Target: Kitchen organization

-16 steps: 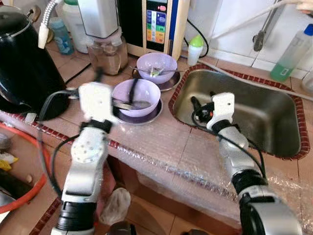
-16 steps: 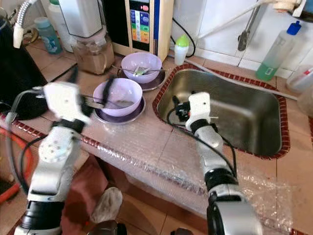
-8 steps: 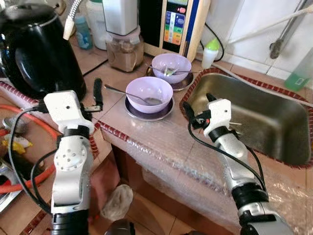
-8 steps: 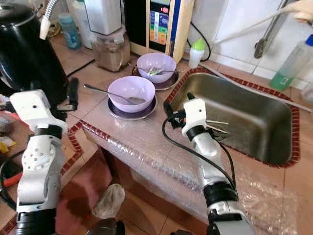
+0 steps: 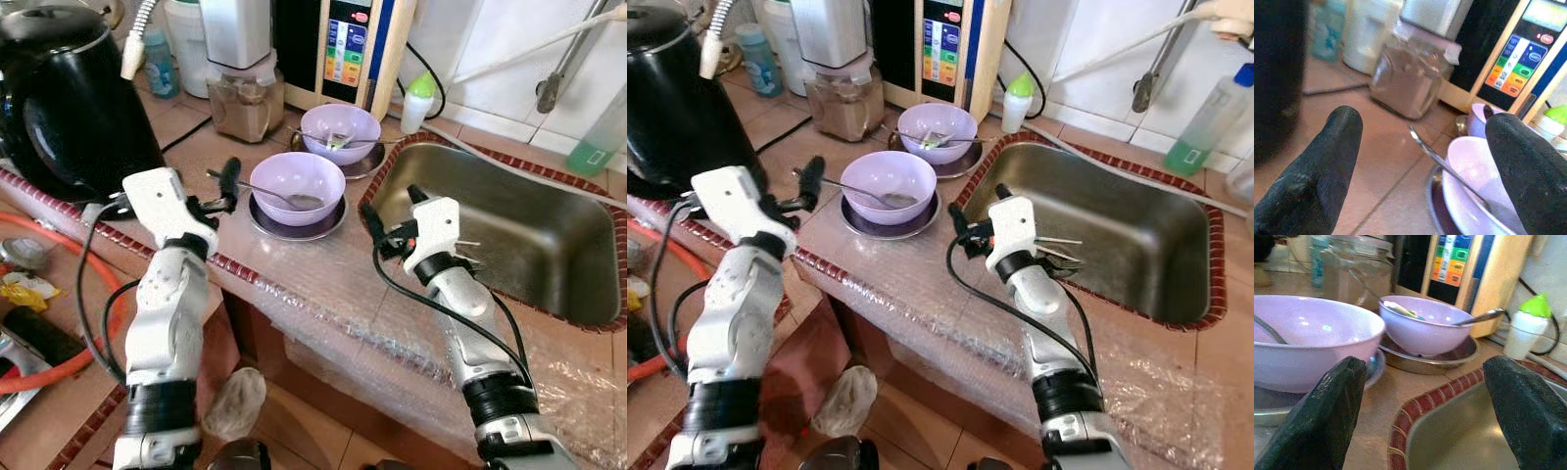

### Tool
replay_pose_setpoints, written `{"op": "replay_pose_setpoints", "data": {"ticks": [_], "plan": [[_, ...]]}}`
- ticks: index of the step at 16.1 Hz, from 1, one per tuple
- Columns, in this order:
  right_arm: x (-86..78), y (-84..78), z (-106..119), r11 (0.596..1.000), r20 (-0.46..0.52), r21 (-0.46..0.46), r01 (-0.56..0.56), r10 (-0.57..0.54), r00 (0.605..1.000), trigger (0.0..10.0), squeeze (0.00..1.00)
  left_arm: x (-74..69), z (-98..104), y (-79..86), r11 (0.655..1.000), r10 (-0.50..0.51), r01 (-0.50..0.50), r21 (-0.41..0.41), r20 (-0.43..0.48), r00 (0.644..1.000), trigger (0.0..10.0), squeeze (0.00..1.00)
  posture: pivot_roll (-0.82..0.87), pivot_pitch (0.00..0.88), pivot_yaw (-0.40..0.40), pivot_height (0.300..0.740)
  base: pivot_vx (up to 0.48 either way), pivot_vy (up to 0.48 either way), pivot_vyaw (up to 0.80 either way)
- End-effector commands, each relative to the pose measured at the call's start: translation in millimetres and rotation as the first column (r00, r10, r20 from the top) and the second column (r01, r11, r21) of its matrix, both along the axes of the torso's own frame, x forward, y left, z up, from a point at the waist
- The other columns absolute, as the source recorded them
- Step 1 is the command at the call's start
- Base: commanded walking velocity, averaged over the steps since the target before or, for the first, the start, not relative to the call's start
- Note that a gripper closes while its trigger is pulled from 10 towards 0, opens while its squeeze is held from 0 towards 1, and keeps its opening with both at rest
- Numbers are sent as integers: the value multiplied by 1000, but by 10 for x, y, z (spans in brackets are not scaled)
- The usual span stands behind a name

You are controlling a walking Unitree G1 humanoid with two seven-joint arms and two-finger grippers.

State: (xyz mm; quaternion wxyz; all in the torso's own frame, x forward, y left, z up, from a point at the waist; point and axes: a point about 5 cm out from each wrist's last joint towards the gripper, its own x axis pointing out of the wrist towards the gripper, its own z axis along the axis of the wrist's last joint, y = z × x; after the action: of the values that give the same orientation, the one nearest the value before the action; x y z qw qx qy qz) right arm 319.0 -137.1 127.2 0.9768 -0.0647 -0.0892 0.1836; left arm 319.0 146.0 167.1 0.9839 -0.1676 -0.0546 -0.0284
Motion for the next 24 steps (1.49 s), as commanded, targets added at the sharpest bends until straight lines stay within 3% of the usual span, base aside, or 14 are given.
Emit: {"op": "replay_pose_setpoints", "data": {"ticks": [1, 2, 3, 4, 8, 24], "plan": [[-36, 53, 40, 999, 1, 12, -41, 41, 999, 10000, 0, 67, -23, -23, 999, -27, 26, -40, -25, 999, 10000, 0, 11, 35, -5, 740, 0, 0, 0], [-69, 85, 48, 998, 0, 11, -67, 67, 998, 10000, 0, 115, -53, -31, 997, -39, 35, -75, -45, 998, 10000, 0, 2, 36, -1, 740, 0, 0, 0], [-118, 128, 49, 994, 0, -11, -108, 108, 994, 10000, 0, 178, -69, -57, 991, -60, 52, -126, -60, 996, 6980, 0, -8, 36, 3, 740, 0, 0, 0], [-150, 157, 45, 990, -3, -23, -137, 137, 991, 10000, 0, 211, -58, -88, 987, -84, 76, -142, -53, 995, 0, 0, -11, 36, 5, 740, 0, 0, 0], [-244, 250, 34, 973, -32, -52, -226, 224, 974, 10000, 0, 299, -70, -148, 969, -140, 122, -213, -71, 988, 0, 0, -22, 27, 19, 740, 0, 0, 0], [-214, 294, 10, 974, -58, -78, -214, 210, 976, 10000, 0, 395, -51, -57, 955, -168, 144, -259, -76, 983, 0, 0, -6, 24, 24, 740, 0, 0, 0]]}}
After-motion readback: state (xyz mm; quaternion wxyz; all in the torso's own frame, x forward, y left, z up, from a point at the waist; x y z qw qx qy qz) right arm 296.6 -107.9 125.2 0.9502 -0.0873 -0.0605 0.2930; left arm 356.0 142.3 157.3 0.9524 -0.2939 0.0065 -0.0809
